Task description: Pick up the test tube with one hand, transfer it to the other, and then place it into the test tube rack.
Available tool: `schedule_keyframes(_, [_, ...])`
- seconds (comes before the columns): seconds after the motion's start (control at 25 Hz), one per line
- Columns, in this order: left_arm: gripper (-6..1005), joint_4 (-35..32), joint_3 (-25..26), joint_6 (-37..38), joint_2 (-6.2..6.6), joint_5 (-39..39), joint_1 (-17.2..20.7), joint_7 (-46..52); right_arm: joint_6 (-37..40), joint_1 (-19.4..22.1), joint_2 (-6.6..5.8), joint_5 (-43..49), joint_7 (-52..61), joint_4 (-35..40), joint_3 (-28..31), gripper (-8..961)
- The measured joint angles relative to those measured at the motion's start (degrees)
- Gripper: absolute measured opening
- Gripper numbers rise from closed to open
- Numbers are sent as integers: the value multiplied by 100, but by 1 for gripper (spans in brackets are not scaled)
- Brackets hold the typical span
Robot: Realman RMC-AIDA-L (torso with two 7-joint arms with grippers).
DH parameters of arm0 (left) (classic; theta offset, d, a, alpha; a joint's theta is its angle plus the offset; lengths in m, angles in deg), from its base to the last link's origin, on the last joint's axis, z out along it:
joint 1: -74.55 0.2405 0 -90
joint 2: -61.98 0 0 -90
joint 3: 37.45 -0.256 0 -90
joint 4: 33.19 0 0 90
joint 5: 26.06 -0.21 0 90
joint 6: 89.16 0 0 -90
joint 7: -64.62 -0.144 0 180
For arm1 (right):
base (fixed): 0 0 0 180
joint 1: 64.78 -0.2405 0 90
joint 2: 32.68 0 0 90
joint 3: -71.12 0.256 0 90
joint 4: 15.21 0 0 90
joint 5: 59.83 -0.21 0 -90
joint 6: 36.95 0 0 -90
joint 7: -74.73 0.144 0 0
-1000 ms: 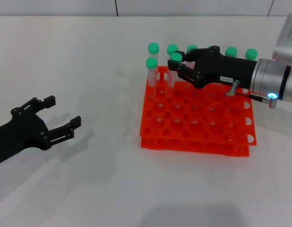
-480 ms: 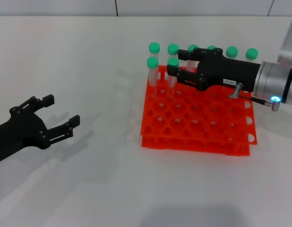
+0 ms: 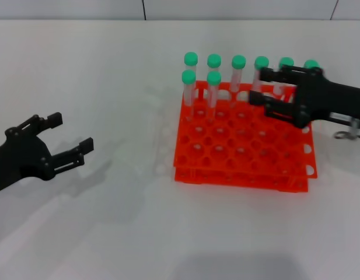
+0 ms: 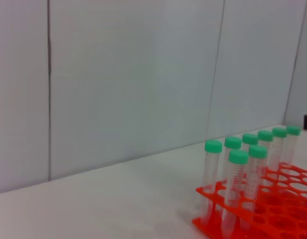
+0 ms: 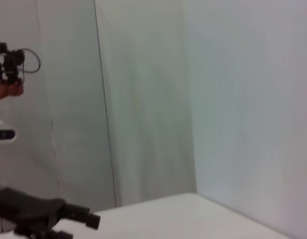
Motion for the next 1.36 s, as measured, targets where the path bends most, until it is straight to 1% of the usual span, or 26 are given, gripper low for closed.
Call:
schedule_keyframes(0.04, [893, 0, 118, 116, 0, -137, -66, 102, 72, 236, -67, 84, 195, 370, -53, 578])
schedule_keyframes(0.08, [893, 2, 284, 251, 1, -298, -149, 230, 102, 379, -130, 171, 329, 584, -63, 591])
schedule_keyframes(0.12, [893, 10, 384, 346, 1, -418, -220, 319, 128, 466, -187, 255, 430, 723, -61, 603])
schedule_keyframes(0.16, [893, 27, 527, 475, 7, -576, -308, 414, 168, 532, -280, 337, 521, 817, -54, 615])
schedule_keyframes(0.2, [893, 50, 684, 622, 18, -734, -403, 500, 195, 560, -339, 384, 567, 861, -52, 628])
schedule_keyframes(0.24, [893, 85, 835, 768, 32, -895, -505, 569, 253, 562, -442, 500, 616, 867, -58, 640])
schedule_keyframes(0.28, [893, 140, 1001, 942, 55, -1084, -631, 633, 300, 546, -516, 625, 644, 861, -56, 653])
schedule_keyframes(0.32, [893, 189, 1120, 1088, 75, -1239, -745, 678, 300, 546, -516, 625, 644, 861, -56, 666])
schedule_keyframes(0.36, [893, 268, 1232, 1227, 113, -1412, -893, 728, 335, 535, -548, 726, 657, 849, -59, 678])
schedule_keyframes(0.4, [893, 349, 1347, 1373, 165, -1589, -1076, 791, 394, 510, -620, 944, 666, 826, -46, 715])
schedule_keyframes(0.44, [893, 419, 1434, 1492, 219, -1743, -1224, 851, 423, 505, -652, 1105, 664, 817, -36, 751])
schedule_keyframes(0.48, [893, 498, 1491, 1601, 277, -1857, -1369, 900, 430, 498, -667, 1234, 663, 816, -38, 788])
schedule_keyframes(0.56, [893, 692, 1562, 1844, 451, -2050, -1664, 979, 431, 474, -675, 1342, 686, 817, -45, 861])
schedule_keyframes(0.72, [893, 958, 1568, 2097, 670, -2278, -2079, 1028, 434, 429, -679, 1636, 836, 819, -43, 859])
schedule_keyframes(0.8, [894, 1035, 1569, 2121, 718, -2421, -2204, 1083, 436, 424, -678, 1704, 877, 820, -43, 858])
schedule_keyframes(0.92, [894, 1075, 1569, 2140, 734, -2594, -2343, 1155, 440, 424, -671, 1717, 884, 822, -64, 856])
schedule_keyframes(1.36, [894, 1167, 1502, 2323, 723, -3113, -2864, 1456, 418, 379, -616, 1927, 894, 768, -70, 855])
